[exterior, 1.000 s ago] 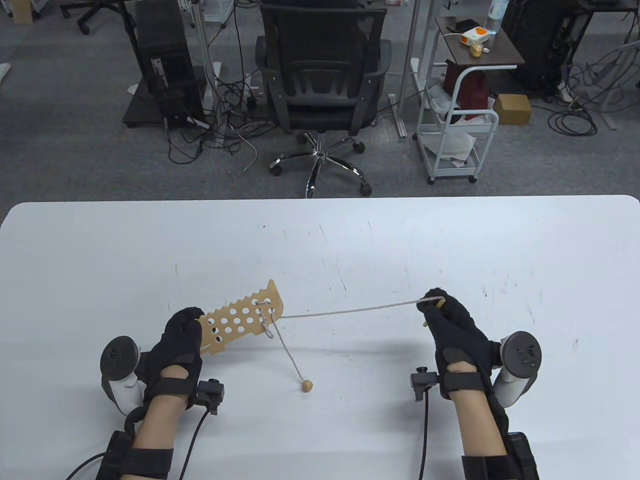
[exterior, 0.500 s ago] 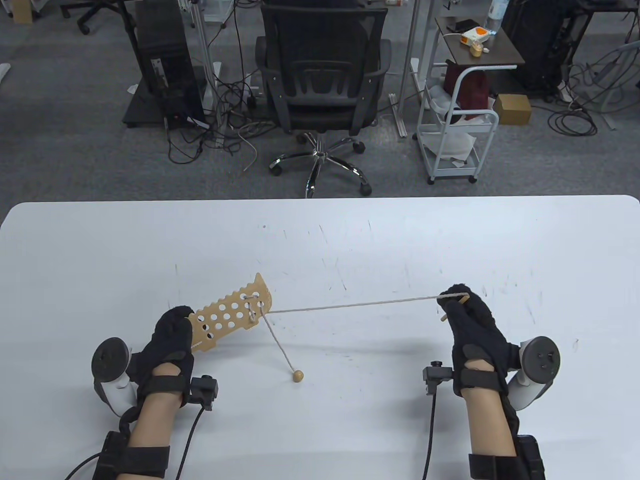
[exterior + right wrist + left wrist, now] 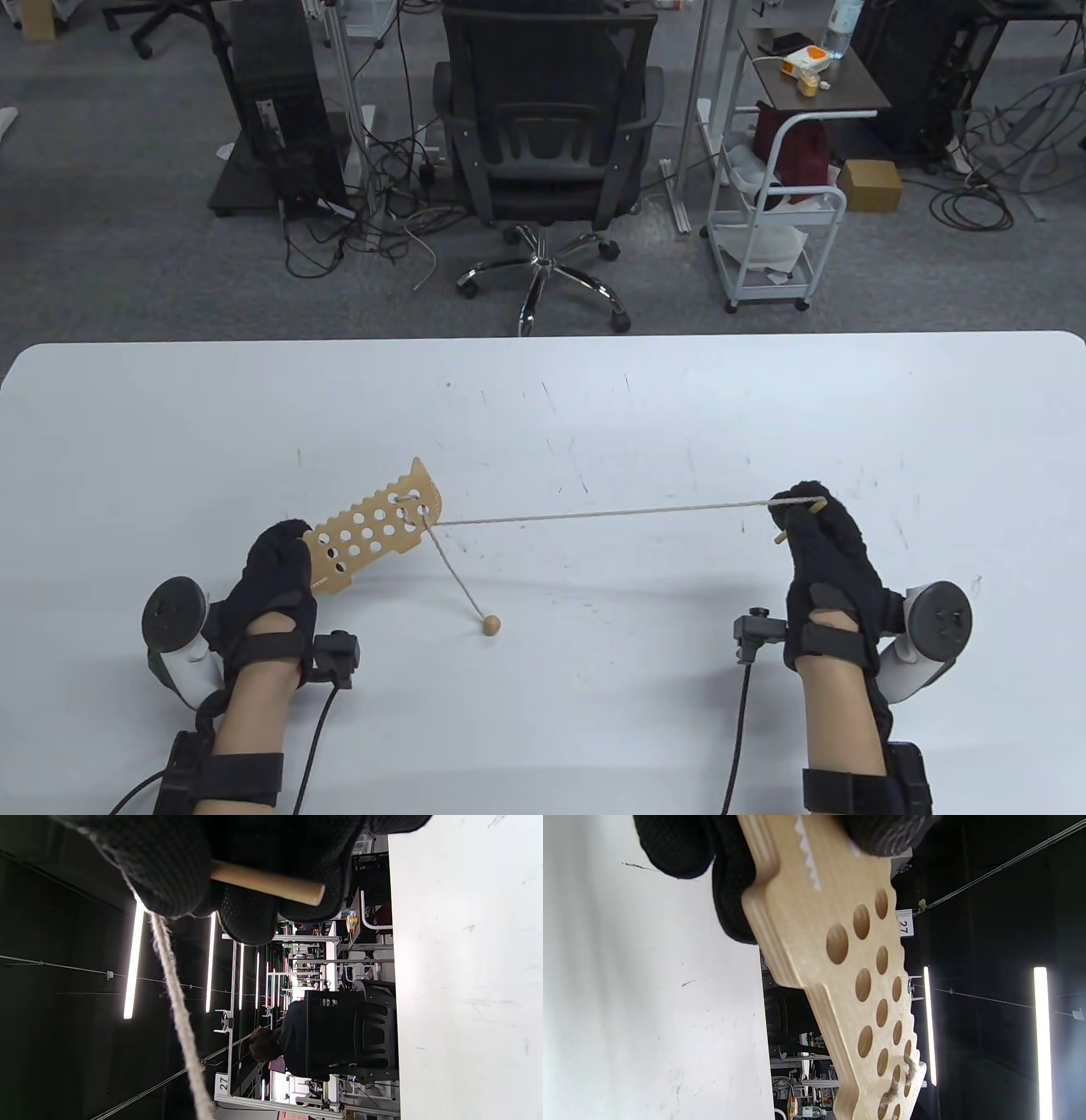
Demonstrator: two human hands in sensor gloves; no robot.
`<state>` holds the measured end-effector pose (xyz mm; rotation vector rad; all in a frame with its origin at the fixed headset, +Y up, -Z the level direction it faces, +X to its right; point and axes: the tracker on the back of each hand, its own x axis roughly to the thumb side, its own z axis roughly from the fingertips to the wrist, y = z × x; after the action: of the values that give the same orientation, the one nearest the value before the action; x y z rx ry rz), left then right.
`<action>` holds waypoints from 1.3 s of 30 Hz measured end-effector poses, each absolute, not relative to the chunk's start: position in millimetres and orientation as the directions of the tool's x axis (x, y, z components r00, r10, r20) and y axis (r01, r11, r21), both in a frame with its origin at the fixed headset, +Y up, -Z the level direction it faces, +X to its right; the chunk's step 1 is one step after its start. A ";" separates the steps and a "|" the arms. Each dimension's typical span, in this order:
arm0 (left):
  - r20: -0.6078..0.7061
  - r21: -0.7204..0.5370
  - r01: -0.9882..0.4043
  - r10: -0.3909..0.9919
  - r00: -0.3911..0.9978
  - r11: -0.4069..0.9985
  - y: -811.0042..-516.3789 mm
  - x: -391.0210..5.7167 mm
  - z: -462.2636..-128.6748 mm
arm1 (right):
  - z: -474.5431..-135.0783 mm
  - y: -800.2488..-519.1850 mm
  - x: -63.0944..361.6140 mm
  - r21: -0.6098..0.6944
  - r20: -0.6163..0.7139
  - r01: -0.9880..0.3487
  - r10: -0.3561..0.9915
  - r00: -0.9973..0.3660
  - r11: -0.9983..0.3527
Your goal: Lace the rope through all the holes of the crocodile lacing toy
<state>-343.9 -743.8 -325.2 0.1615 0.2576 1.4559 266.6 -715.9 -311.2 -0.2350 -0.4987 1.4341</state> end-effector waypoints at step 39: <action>0.045 -0.041 -0.988 0.988 0.147 0.149 -731.5 -276.7 -317.2 | -316.4 -718.5 192.8 -0.255 0.220 -0.950 0.946 -0.240 -0.182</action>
<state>-276.7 -731.5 -317.2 -0.0017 -0.0664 1.4215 192.8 -718.5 -316.4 0.0137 -0.3931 1.7702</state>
